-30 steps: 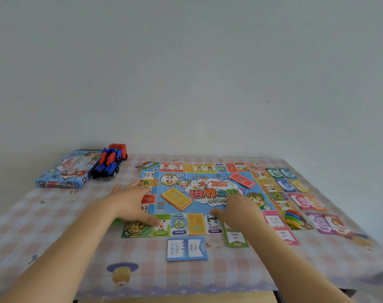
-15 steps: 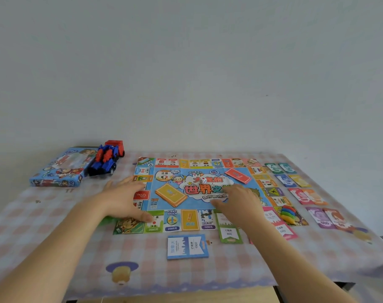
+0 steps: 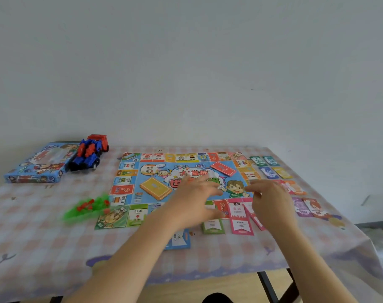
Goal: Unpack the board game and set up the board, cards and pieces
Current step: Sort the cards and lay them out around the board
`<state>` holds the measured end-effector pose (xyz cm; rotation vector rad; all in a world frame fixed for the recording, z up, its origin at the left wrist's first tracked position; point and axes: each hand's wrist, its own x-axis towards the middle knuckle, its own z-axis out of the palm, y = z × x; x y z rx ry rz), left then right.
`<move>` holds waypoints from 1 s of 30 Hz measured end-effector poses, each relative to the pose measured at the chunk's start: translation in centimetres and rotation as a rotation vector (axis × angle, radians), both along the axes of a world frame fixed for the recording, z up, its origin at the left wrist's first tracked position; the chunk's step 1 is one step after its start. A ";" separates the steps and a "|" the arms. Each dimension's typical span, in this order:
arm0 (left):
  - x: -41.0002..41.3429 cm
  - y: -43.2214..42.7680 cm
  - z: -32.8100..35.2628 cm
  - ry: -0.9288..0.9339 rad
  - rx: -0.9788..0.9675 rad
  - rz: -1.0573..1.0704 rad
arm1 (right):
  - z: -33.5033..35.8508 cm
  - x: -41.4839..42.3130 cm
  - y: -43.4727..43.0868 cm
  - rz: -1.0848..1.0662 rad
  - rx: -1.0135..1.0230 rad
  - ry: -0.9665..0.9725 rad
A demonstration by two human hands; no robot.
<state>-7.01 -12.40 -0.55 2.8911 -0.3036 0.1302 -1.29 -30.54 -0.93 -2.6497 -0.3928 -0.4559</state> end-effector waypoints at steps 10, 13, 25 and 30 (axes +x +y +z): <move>1.1 -3.9 -2.4 0.009 0.016 -0.040 | -4.2 -5.1 -2.6 0.051 0.058 -0.100; 1.0 -4.4 -2.4 -0.020 0.047 -0.021 | -4.4 -5.1 -2.2 0.080 0.042 -0.156; 0.4 -4.9 -2.6 -0.022 0.045 -0.051 | -4.1 -5.0 -3.3 0.071 0.047 -0.092; 0.2 -5.1 -2.6 -0.042 0.078 -0.018 | -3.3 -4.7 -4.1 0.004 0.118 -0.050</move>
